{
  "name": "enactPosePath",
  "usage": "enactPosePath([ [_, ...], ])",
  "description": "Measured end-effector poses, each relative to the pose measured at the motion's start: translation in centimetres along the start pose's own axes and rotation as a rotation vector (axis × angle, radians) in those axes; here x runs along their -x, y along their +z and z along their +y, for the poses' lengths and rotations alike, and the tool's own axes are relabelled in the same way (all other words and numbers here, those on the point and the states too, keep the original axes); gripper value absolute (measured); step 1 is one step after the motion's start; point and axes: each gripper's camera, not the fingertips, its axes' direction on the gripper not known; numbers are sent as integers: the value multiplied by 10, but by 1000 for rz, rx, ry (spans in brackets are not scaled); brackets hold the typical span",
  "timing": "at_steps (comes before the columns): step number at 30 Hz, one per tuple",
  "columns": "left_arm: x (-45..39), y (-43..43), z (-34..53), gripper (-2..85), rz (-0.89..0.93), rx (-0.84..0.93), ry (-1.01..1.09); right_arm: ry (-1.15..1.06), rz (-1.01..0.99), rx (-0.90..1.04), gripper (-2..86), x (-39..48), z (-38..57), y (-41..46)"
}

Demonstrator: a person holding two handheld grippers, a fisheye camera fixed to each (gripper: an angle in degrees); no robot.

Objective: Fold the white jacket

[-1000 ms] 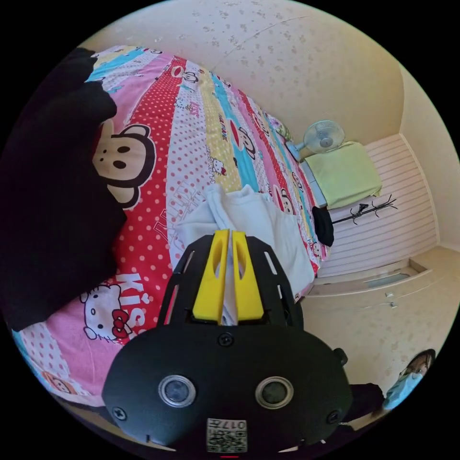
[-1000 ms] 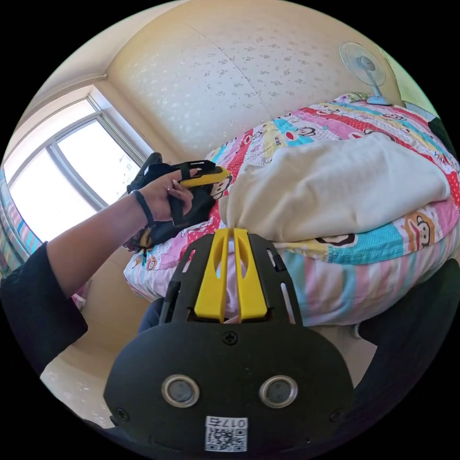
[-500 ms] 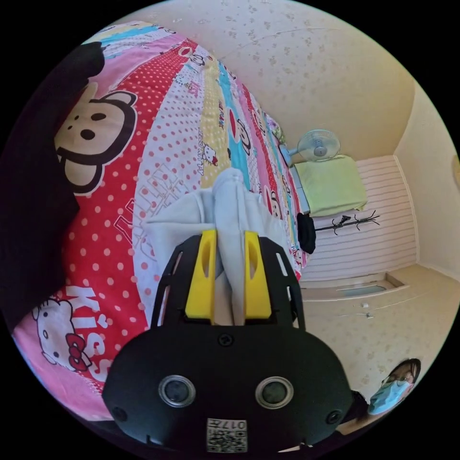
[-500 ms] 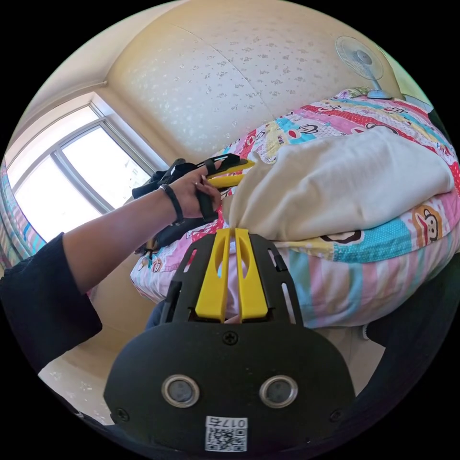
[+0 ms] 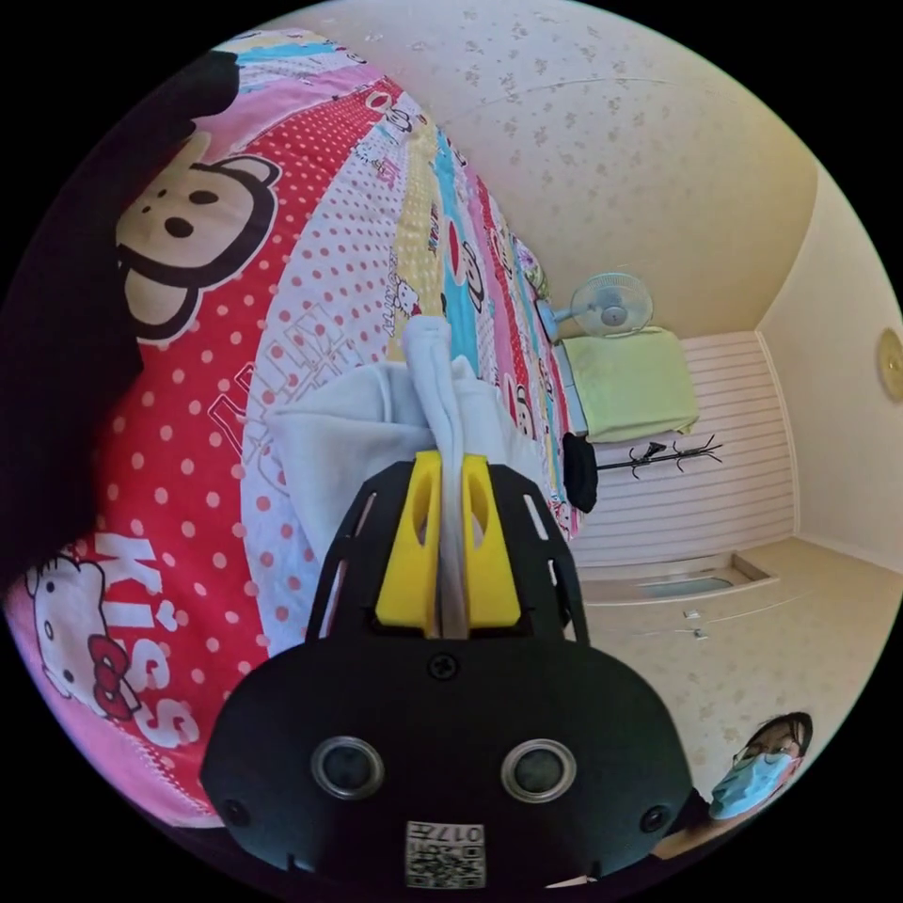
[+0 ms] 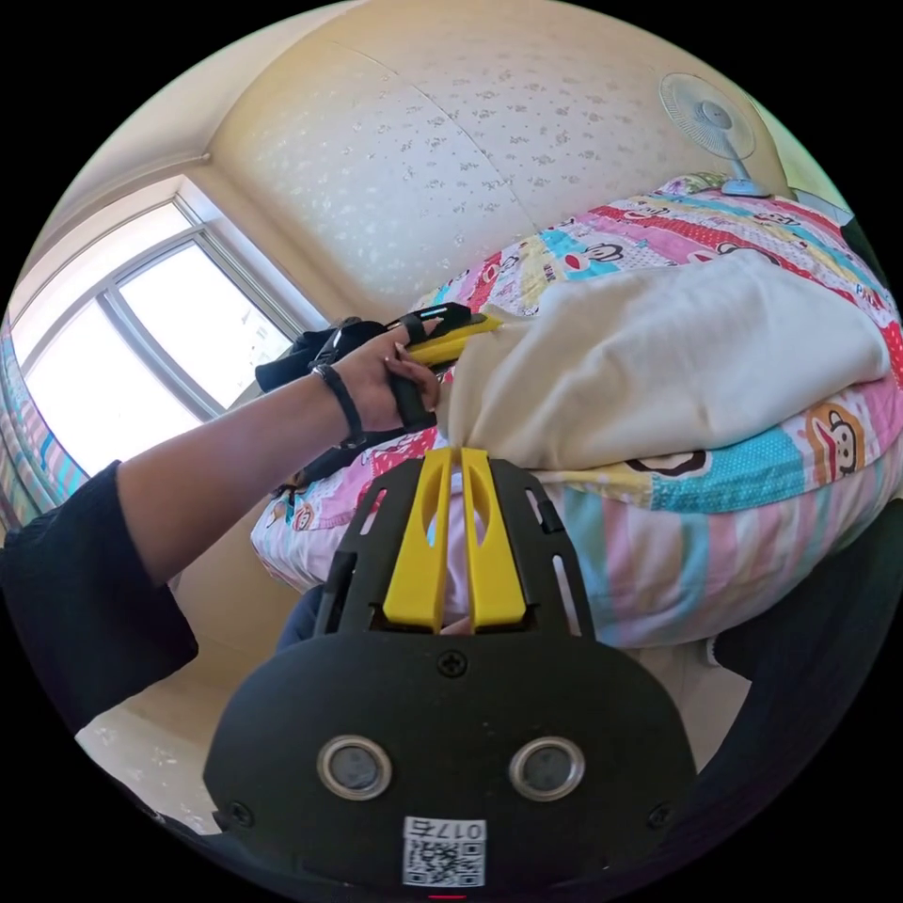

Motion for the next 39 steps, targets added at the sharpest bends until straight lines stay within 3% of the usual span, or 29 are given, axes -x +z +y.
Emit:
enactPosePath([
  [10, -30, -53, 4, 24, 65, 45, 128, -33, 8, -49, 23, 15, -3, -29],
  [13, -4, -66, 19, 24, 6, 17, 130, -71, 4, -5, 26, 16, 5, -17],
  [15, 33, -67, 25, 27, 6, 8, 26, -96, -8, 62, 31, 16, 10, 0],
  [18, 102, -57, 41, 36, 219, 6, -145, -105, -4, 115, 42, 10, 16, 12],
  [20, 138, -48, 65, 49, 522, -91, -254, -141, -47, 104, 54, 8, 13, 3],
  [22, 153, -47, 81, 70, 715, -162, -287, -250, -93, 81, 76, 5, 7, -20],
  [24, 156, -51, 93, 78, 803, -190, -272, -340, -103, 23, 82, -4, 4, -47],
  [27, 132, -77, 120, 76, 837, -277, -88, -432, -14, -141, 87, -37, -4, -101],
  [30, 74, -106, 167, 67, 723, -382, 216, -373, 230, -268, 91, -81, -22, -147],
  [34, -32, -88, 246, 66, 109, -392, 585, -259, 333, -342, 78, -138, -46, -177],
  [37, -56, -36, 276, 60, -268, -351, 614, -224, 300, -158, 65, -168, -60, -153],
  [39, -46, -5, 278, 50, -388, -228, 559, -174, 391, 2, 52, -183, -63, -126],
])
